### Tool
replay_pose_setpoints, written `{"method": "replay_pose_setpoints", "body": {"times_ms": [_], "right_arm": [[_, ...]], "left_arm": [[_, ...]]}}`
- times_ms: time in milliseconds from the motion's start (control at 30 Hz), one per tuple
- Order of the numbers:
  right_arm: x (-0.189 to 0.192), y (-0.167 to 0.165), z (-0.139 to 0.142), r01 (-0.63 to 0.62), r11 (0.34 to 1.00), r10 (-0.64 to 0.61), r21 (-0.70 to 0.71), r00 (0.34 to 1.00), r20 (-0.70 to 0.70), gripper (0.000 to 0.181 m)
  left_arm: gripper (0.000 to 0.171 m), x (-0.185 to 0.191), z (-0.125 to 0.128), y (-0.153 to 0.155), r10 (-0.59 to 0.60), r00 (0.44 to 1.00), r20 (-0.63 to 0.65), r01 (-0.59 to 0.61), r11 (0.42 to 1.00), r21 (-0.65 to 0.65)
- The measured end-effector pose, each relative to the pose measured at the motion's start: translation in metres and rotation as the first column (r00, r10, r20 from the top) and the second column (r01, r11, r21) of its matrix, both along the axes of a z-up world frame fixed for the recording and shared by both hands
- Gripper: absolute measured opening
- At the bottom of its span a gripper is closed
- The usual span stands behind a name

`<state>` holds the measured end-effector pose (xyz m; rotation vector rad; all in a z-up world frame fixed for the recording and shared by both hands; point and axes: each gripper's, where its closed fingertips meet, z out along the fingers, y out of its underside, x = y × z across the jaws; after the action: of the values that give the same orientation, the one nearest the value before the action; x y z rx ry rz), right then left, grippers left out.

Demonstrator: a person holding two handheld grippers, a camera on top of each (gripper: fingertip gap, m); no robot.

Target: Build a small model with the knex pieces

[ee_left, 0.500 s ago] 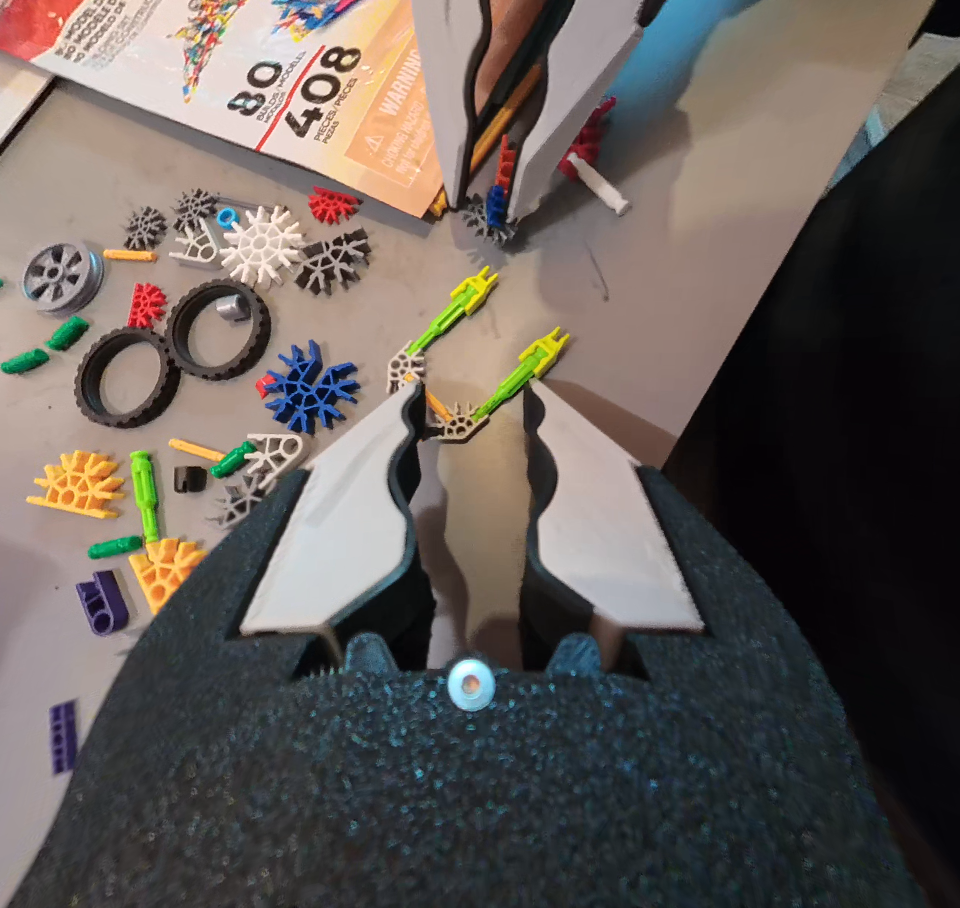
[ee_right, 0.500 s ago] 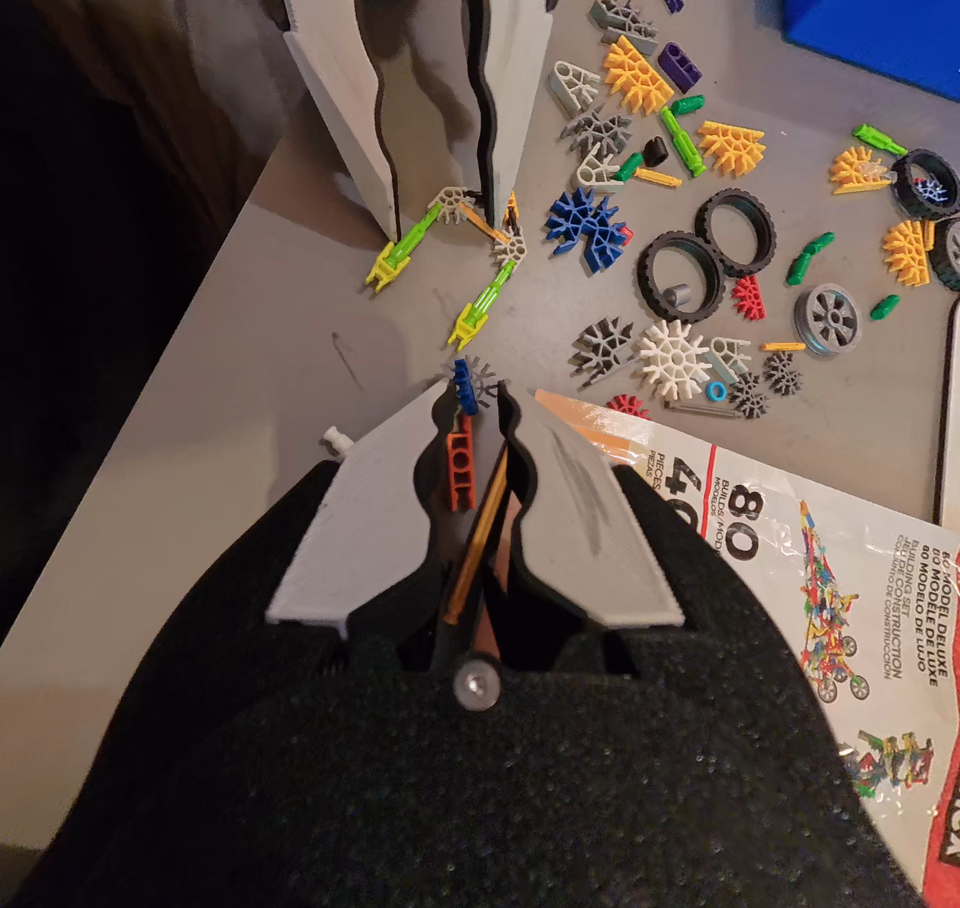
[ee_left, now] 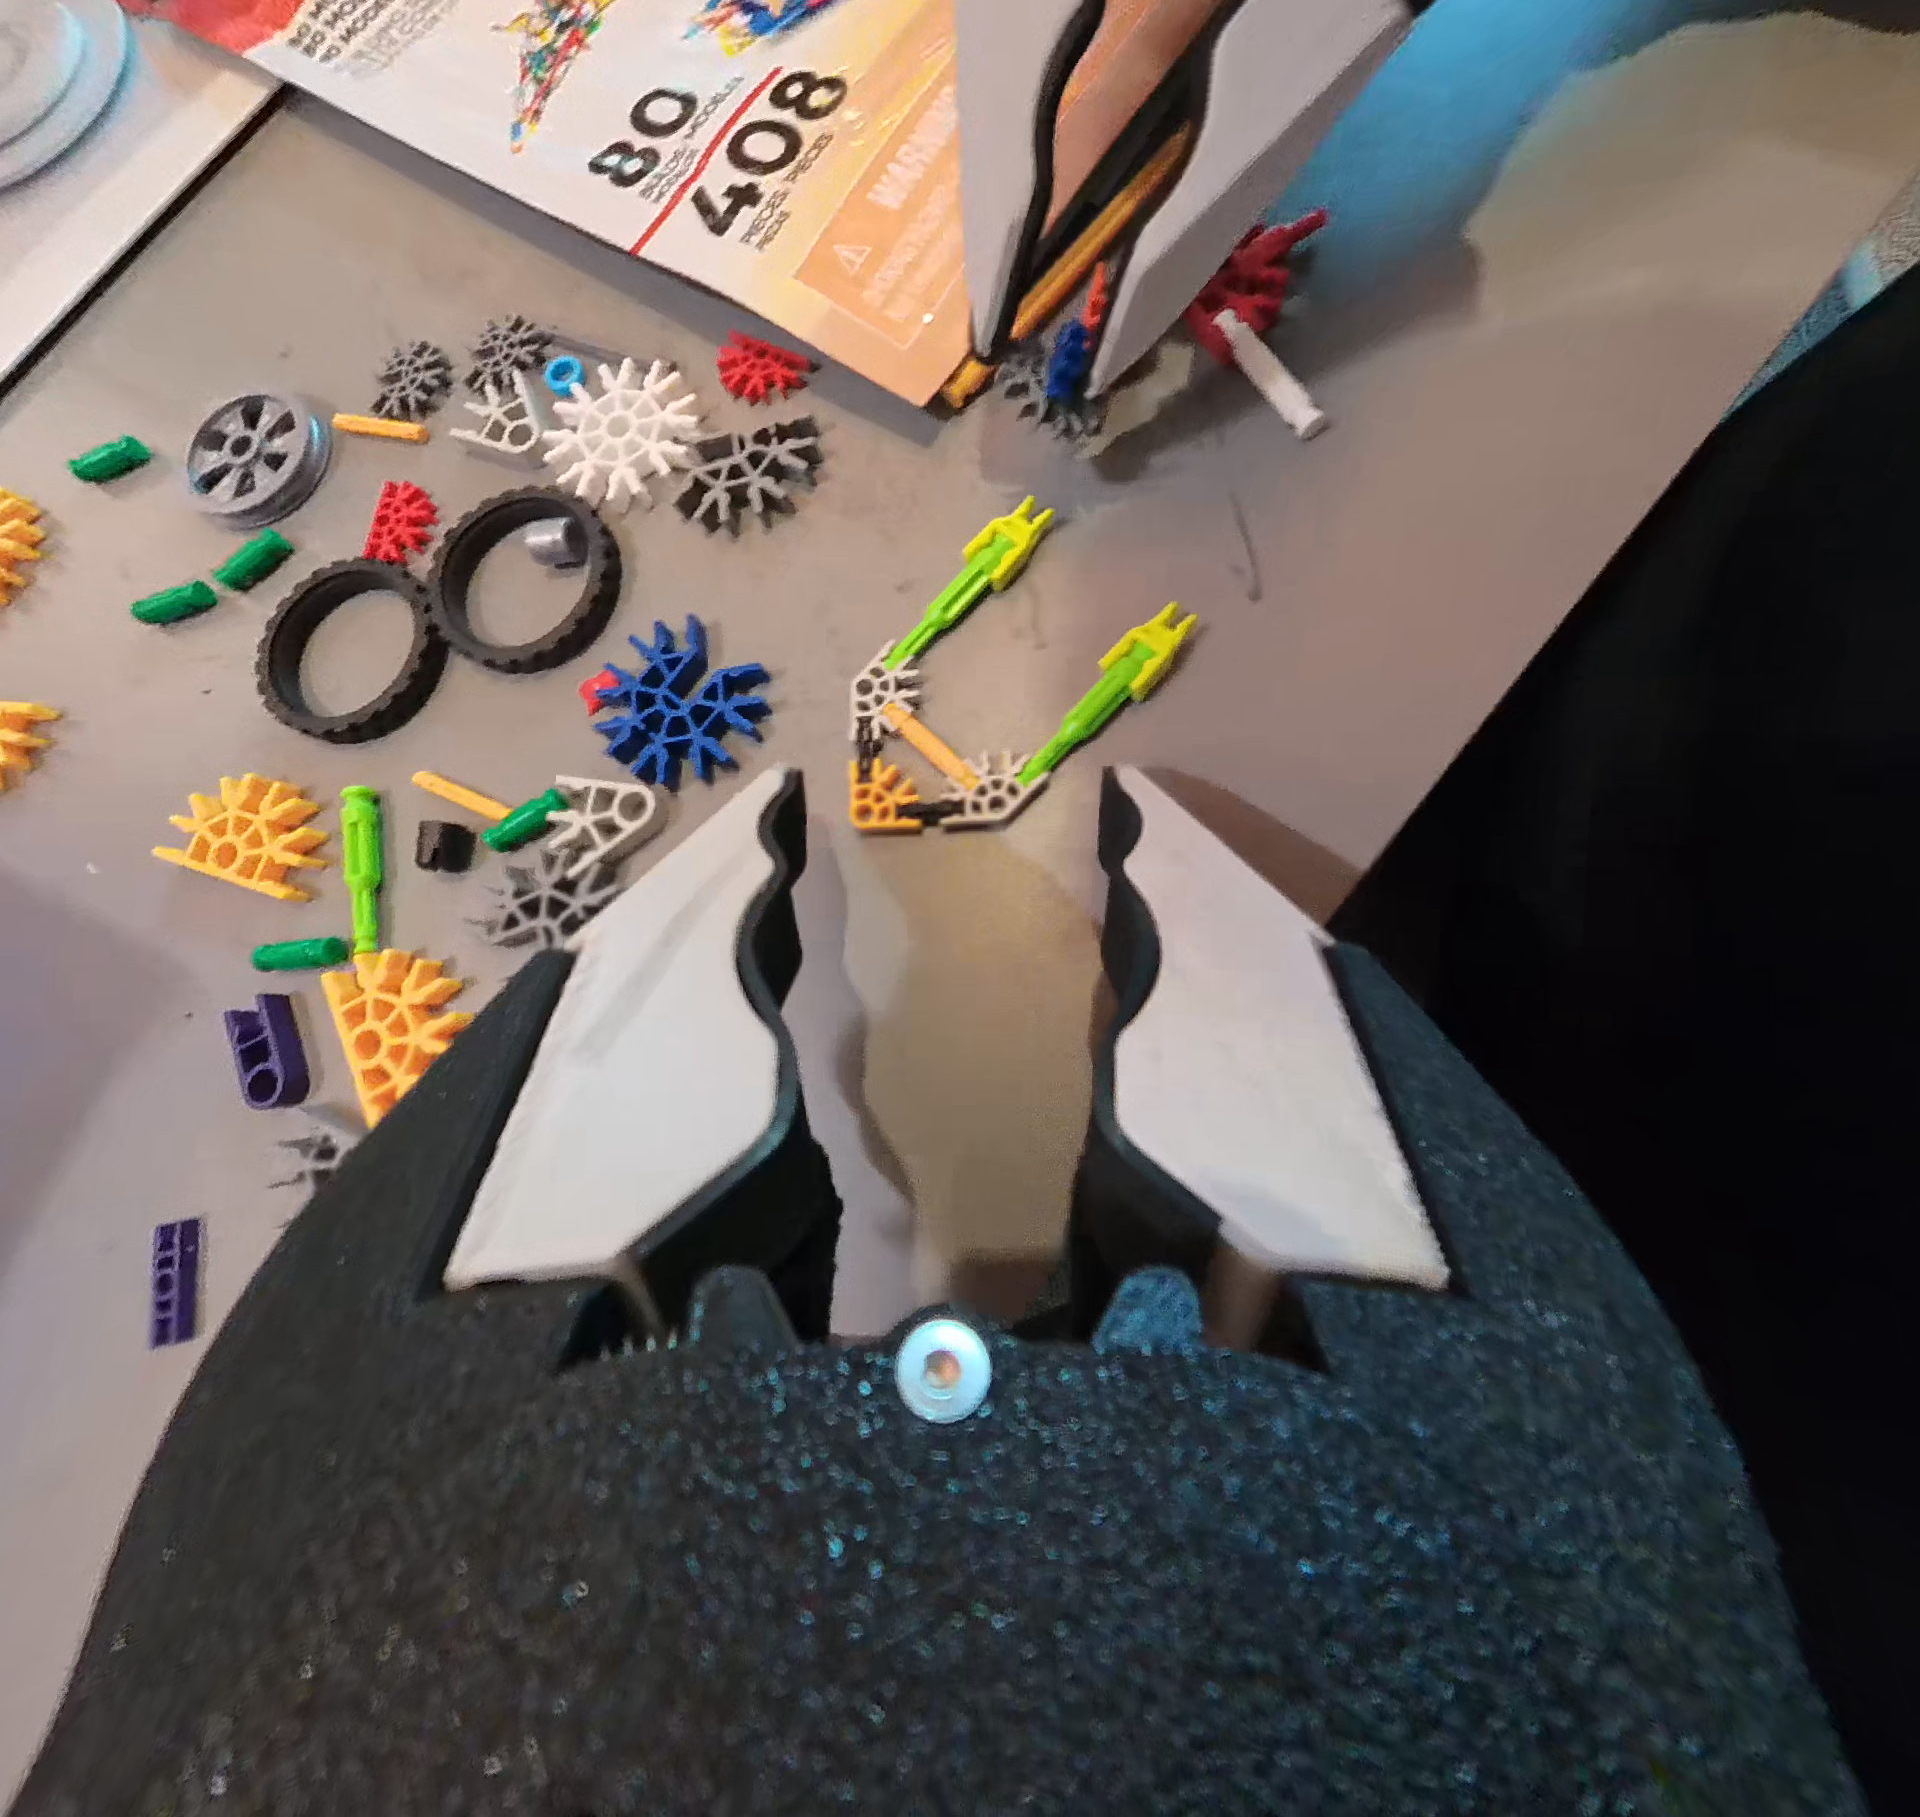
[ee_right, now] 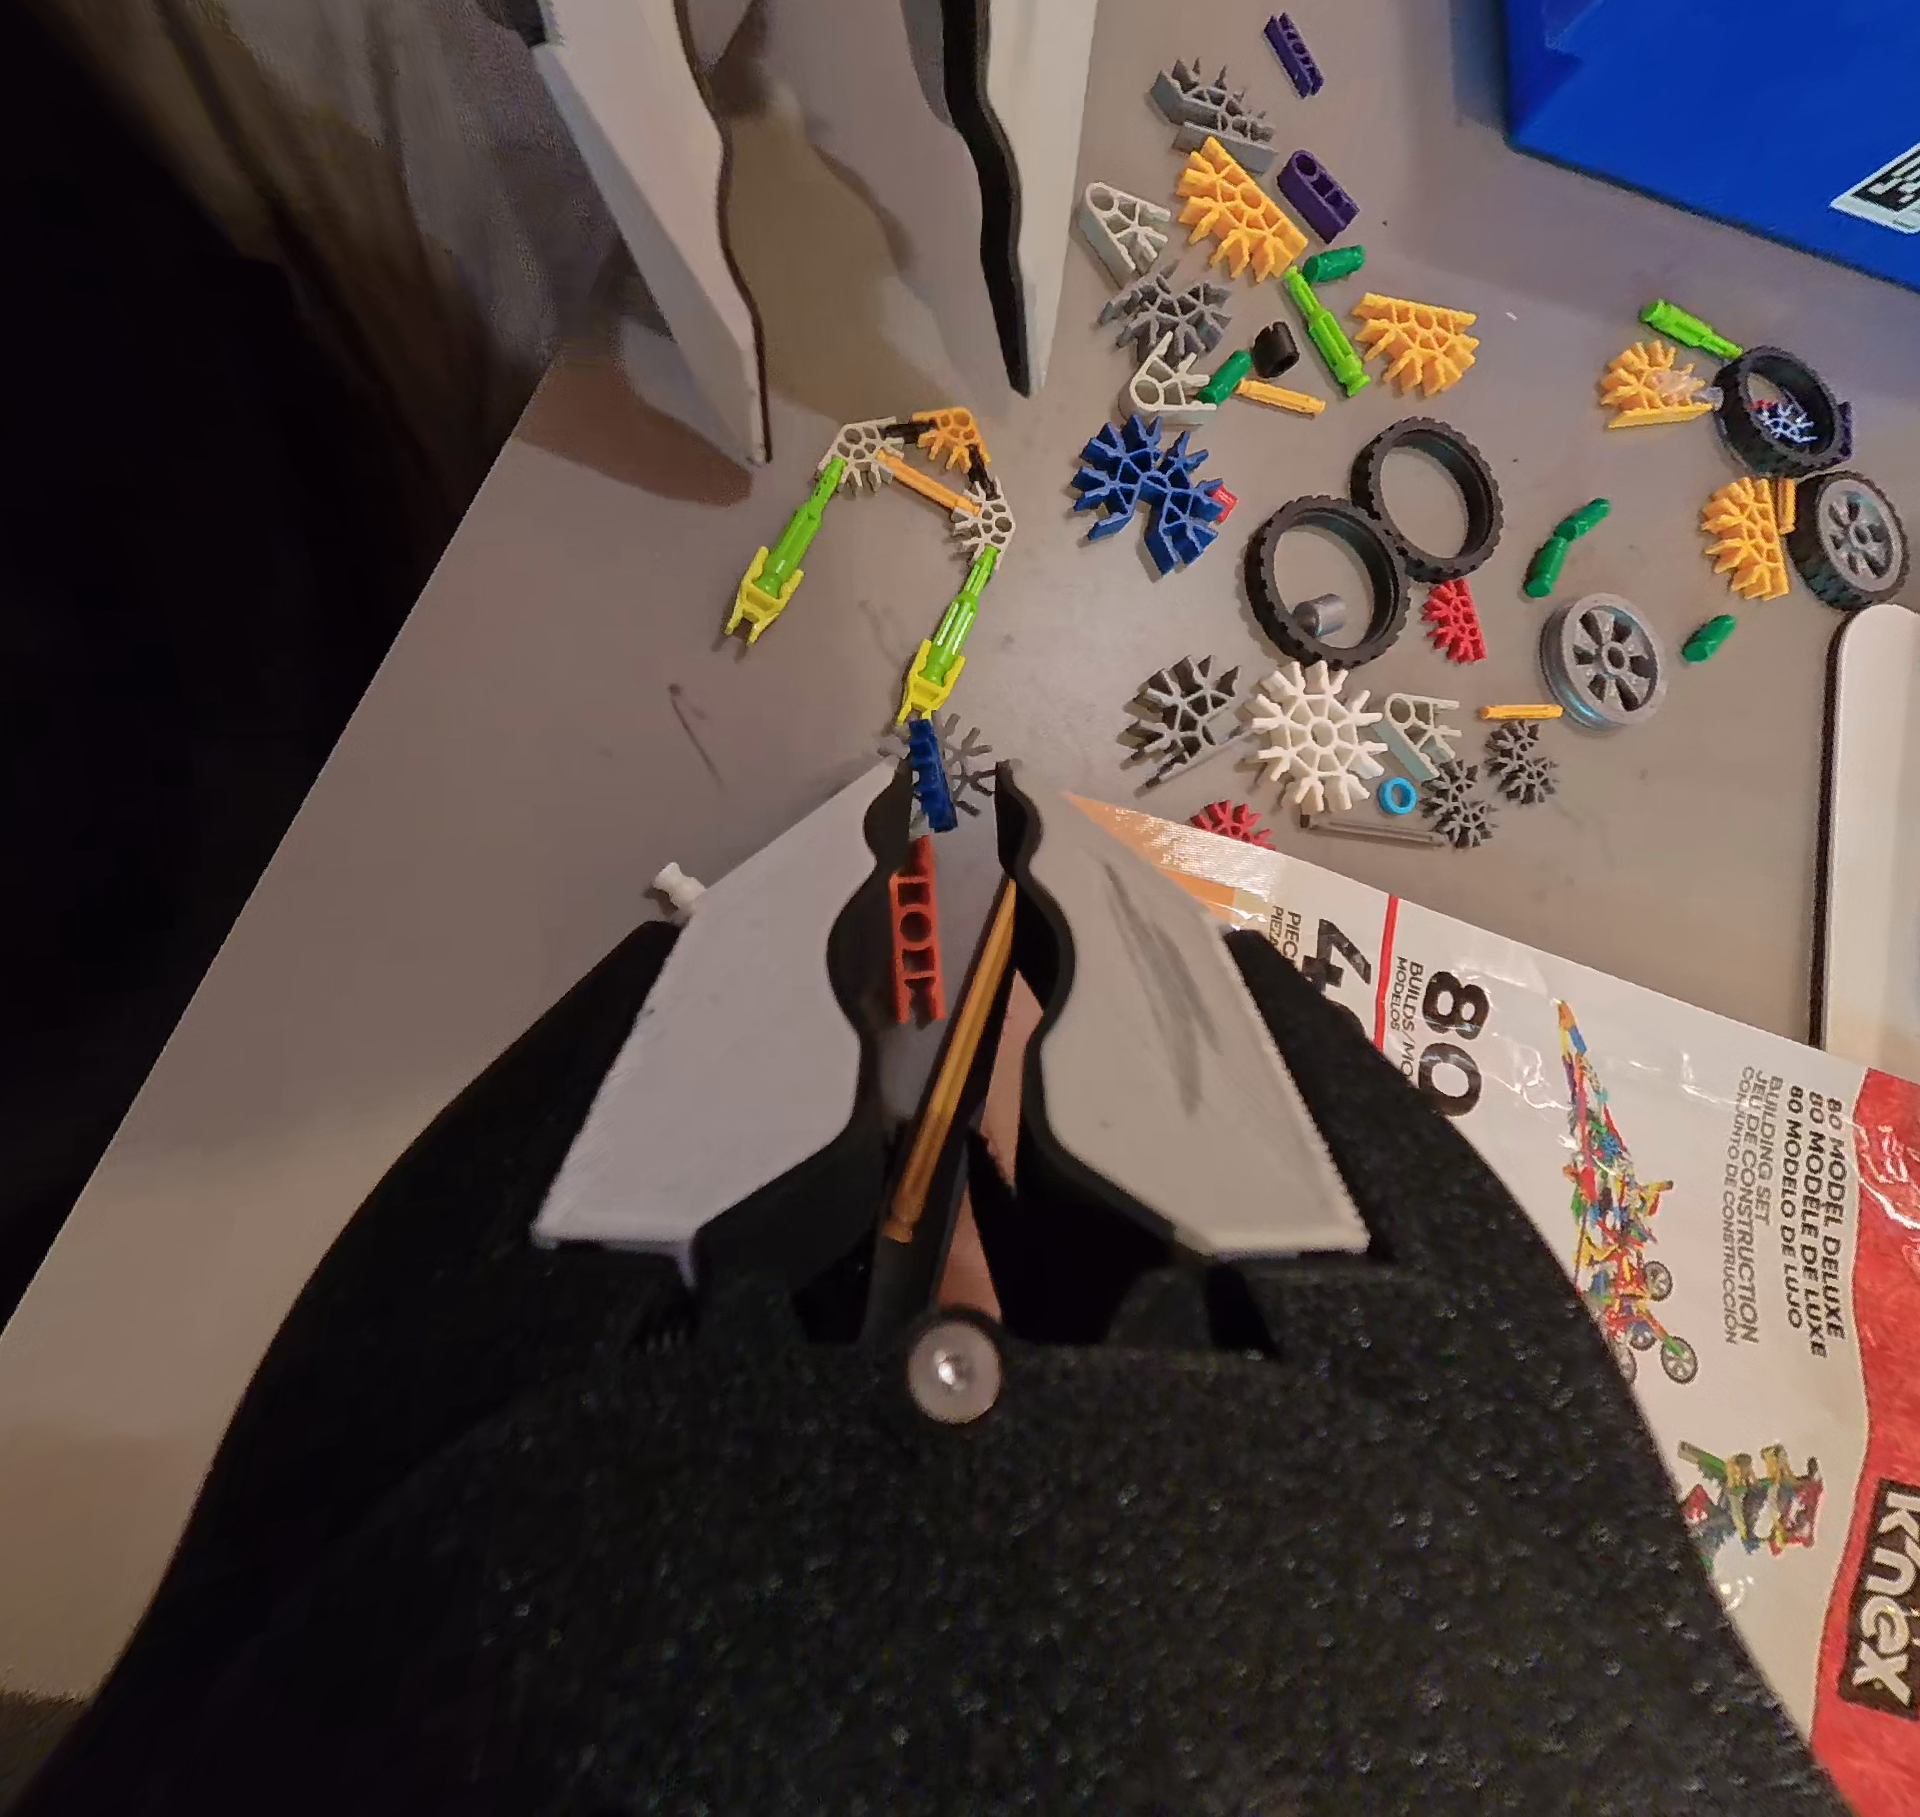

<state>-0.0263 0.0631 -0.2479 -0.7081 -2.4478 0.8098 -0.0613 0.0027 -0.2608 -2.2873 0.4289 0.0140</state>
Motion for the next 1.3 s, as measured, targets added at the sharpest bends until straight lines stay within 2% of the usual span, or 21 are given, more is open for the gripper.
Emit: {"method": "replay_pose_setpoints", "body": {"times_ms": [267,467,600,700,1133,1300], "right_arm": [[0.001,0.003,0.001,0.007,1.000,-0.007,0.005,1.000,-0.005,0.014],[0.001,0.003,0.003,0.007,1.000,-0.007,0.006,1.000,-0.009,0.014],[0.001,0.004,0.007,0.012,1.000,-0.012,-0.002,1.000,-0.024,0.014],[0.000,0.005,0.008,0.013,1.000,-0.013,-0.002,0.999,-0.031,0.014],[0.002,0.007,0.004,0.015,1.000,-0.015,-0.005,1.000,-0.010,0.014],[0.004,0.003,0.002,0.001,1.000,-0.001,-0.021,1.000,0.005,0.014]], "left_arm": [[0.051,0.018,-0.008,-0.010,-0.095,0.995,0.033,0.097,0.993,-0.073],[0.053,0.031,-0.001,-0.014,-0.118,0.990,0.083,0.122,0.992,-0.042],[0.053,0.018,0.004,-0.010,-0.073,0.995,0.067,0.074,0.997,-0.009],[0.055,0.014,-0.002,-0.008,-0.068,0.996,0.056,0.070,0.997,-0.027],[0.055,0.010,-0.007,-0.004,-0.052,0.998,0.041,0.053,0.998,-0.027],[0.049,0.013,-0.008,-0.004,-0.040,0.998,0.049,0.041,0.999,-0.011]]}}
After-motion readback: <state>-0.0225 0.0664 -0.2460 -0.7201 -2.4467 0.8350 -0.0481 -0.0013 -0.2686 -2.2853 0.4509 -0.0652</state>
